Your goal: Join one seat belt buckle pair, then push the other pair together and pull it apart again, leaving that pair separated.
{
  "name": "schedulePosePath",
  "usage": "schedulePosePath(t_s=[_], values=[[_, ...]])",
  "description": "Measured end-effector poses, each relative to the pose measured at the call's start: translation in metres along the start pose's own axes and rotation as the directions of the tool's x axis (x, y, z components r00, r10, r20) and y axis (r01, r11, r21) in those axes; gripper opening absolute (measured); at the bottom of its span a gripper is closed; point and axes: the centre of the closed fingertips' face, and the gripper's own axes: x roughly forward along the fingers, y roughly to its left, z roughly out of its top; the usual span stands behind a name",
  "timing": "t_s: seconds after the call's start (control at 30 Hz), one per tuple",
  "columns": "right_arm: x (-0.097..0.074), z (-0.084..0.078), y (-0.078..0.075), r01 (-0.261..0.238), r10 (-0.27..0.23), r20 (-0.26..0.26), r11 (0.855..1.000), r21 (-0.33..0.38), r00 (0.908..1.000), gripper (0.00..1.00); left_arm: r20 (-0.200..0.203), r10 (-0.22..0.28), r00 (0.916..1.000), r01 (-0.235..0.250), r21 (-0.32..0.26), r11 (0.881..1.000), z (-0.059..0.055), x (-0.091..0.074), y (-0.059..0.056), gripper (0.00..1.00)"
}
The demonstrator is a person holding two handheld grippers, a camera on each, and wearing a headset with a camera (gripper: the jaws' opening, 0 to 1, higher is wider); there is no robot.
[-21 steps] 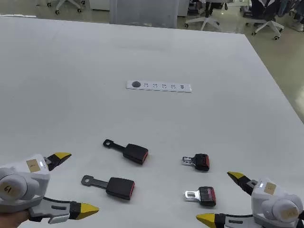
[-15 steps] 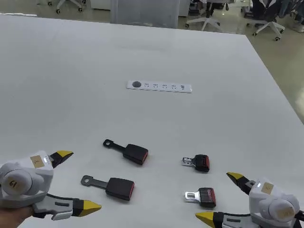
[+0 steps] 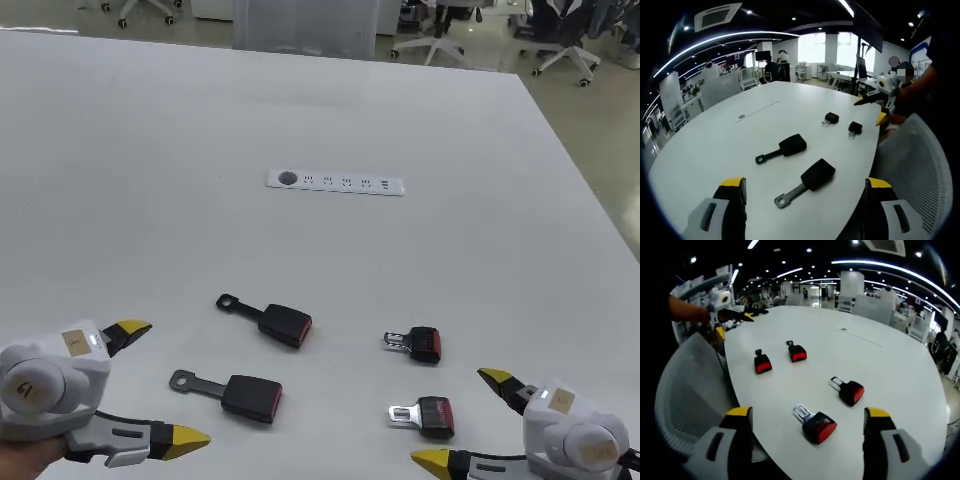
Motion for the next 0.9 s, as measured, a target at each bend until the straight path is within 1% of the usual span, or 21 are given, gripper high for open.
schedulePosePath(t_s=[0.27, 0.5, 0.57, 0.67, 0.9], values=[[0.0016, -0.0035, -0.0010, -0.003, 0.003, -0.011, 1.000, 0.002, 0.9999, 0.93, 0.000, 0.004, 1.0000, -0.004, 0.003, 1.000, 0.0010, -0.0015, 0.0006, 1.00], [0.0013, -0.0055, -0.0007, -0.009, 0.009, -0.017, 1.000, 0.008, 0.9998, 0.93, -0.010, 0.002, 1.0000, -0.002, -0.003, 1.000, -0.0029, -0.0021, -0.0005, 1.00], [0.0007, -0.0064, -0.0004, -0.011, 0.011, -0.017, 1.000, 0.010, 0.9998, 0.93, -0.014, 0.005, 0.9999, -0.005, 0.003, 1.000, -0.0040, -0.0026, 0.0000, 1.00], [0.0004, -0.0082, 0.0004, -0.016, 0.016, -0.026, 1.000, 0.012, 0.9995, 0.93, -0.018, 0.003, 0.9998, -0.003, 0.003, 1.000, -0.0052, -0.0028, -0.0002, 1.00], [0.0001, -0.0050, 0.0001, -0.015, 0.015, -0.016, 1.000, 0.007, 0.9998, 0.93, -0.016, 0.007, 0.9998, -0.007, 0.006, 1.000, -0.0042, -0.0036, -0.0003, 1.00]])
